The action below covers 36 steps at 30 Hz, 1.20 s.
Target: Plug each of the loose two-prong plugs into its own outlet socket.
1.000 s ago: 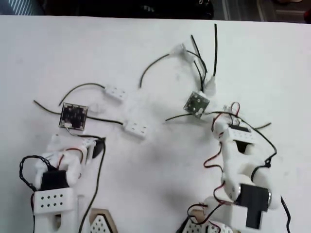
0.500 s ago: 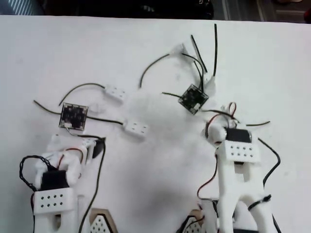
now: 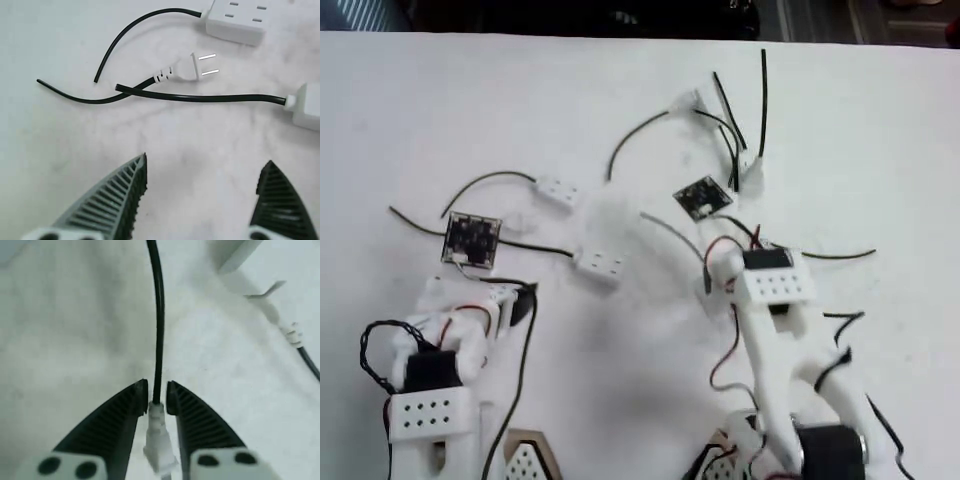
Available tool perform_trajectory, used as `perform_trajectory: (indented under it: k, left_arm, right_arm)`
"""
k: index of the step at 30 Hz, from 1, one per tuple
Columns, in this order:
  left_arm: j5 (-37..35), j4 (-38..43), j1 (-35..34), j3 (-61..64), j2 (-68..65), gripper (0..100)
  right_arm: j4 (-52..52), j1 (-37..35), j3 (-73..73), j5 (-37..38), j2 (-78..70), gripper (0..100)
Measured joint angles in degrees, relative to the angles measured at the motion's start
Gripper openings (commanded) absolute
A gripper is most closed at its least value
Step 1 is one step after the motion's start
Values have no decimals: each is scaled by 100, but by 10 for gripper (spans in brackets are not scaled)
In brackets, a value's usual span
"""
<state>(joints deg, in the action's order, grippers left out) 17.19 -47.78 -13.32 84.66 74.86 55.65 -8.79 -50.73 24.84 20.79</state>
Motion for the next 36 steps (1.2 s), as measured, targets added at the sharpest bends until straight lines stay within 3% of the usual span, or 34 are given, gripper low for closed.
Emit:
perform_trajectory:
  k: [9, 15, 36]
  left_arm:
    - [0, 0, 0, 0, 0, 339]
    - [0, 0, 0, 0, 0, 339]
    - [0, 0, 0, 0, 0, 339]
  right_arm:
    - [1653, 0, 1521, -360, -791, 149]
    - [2330, 9, 1758, -360, -879, 149]
    - [2286, 448, 1855, -79, -2347, 148]
